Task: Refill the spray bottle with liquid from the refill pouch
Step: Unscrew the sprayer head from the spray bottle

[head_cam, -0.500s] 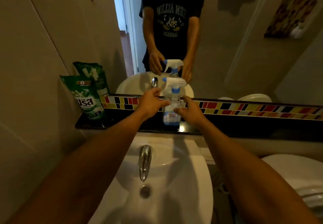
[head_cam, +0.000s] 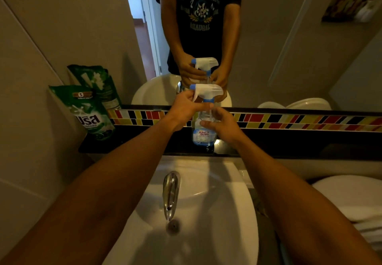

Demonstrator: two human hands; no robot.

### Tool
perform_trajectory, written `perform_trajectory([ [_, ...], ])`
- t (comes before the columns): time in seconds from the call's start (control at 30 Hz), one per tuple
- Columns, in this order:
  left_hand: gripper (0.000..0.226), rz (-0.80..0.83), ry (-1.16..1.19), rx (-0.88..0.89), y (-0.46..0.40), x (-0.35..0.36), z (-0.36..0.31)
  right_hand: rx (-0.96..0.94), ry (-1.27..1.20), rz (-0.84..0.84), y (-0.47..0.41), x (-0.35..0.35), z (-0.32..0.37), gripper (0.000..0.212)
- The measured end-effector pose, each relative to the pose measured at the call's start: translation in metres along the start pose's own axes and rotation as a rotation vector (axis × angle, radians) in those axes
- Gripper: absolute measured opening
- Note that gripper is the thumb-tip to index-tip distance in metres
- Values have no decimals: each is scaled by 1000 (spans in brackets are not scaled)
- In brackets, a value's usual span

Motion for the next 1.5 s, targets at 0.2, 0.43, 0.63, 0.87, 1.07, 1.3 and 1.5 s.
perform_trajectory([
  [0.2, 48, -53, 83, 42, -2, -4, -13, -6, 20, 5, -1, -4, 6, 45],
  [0.43, 43, -105, 165, 87, -1, -20, -53, -31, 114, 3, 8, -13, 33, 45],
  [0.63, 42, -197, 319, 124, 5, -43, -85, -42, 191, -1, 18, -18, 54, 46],
  [0.87, 54, -245, 422, 155, 16, -76, -103, -42, 231, -22, 30, -21, 70, 50],
  [1.07, 66, -335, 549, 123, 29, -103, -106, -41, 253, -65, 38, -23, 72, 45],
  [1.3, 65, -461, 613, 170, 37, -127, -97, -11, 283, -108, 45, -28, 70, 45],
  [1.5, 67, -498, 665, 131, 42, -135, -82, -26, 277, -125, 49, -28, 72, 39],
])
Point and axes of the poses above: each hand's wrist, its own y-axis away from the middle knuckle, its own x-axis out of the palm, z = x × y, the point moved 3 cm from there along -y, towards the middle knuckle, and after that the axes turned 2 degrees about -y, right-handed, at the moved point
